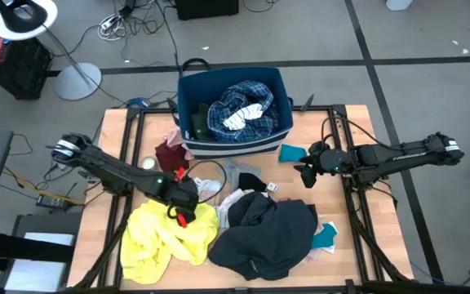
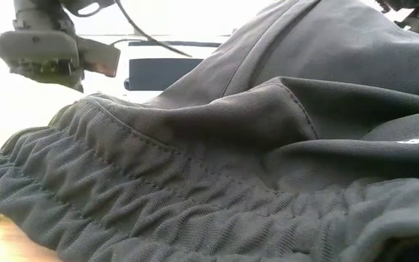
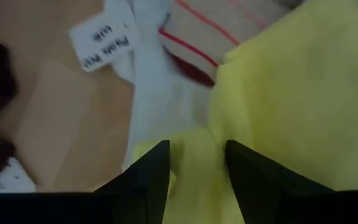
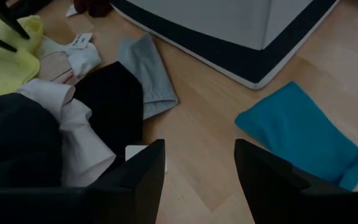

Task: Sort clothes
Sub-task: Put the yellow shirt into the blue laundry bin

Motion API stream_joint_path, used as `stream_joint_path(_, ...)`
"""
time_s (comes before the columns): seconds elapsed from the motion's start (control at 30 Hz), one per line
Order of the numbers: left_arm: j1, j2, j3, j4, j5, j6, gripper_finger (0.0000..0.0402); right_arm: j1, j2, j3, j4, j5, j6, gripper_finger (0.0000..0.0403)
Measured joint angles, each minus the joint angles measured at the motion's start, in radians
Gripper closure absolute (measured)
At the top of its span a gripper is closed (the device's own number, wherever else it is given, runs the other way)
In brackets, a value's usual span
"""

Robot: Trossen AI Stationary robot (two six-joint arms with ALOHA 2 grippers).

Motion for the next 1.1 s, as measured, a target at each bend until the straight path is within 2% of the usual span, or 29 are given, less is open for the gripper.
stream_joint_path(0.07, 0.0, 0.029, 0.0, 0.011, 0.028, -0.008, 0.0279, 0.0, 0.0, 0.0, 0.0, 0.0, 0.0, 0.021)
stream_joint_path(0.17, -0.003, 0.052, 0.0, 0.02, 0.076, -0.009, 0.0366, 0.0, 0.0, 0.0, 0.0, 0.0, 0.0, 0.021)
stream_joint_path(0.23, -0.01, 0.05, 0.002, 0.015, 0.093, -0.026, 0.0388, 0.0, 0.0, 0.0, 0.0, 0.0, 0.002, 0.0211)
stream_joint_path(0.4, -0.049, -0.002, 0.084, -0.09, 0.065, -0.067, 0.0398, 0.0, 0.0, 0.0, 0.0, 0.0, 0.007, 0.0211)
stream_joint_path(0.7, -0.106, -0.086, 0.445, -0.444, -0.189, -0.104, 0.04, 0.0, 0.005, 0.0, -0.001, 0.001, 0.002, 0.0211)
stream_joint_path(0.83, -0.105, -0.086, 0.616, -0.567, -0.302, -0.064, 0.0401, 0.0, 0.018, 0.0, -0.001, 0.001, 0.001, 0.0211)
stream_joint_path(1.1, -0.088, -0.085, 0.896, -0.568, -0.512, 0.169, 0.0401, 0.0, 0.054, 0.0, 0.005, 0.003, -0.002, 0.0211)
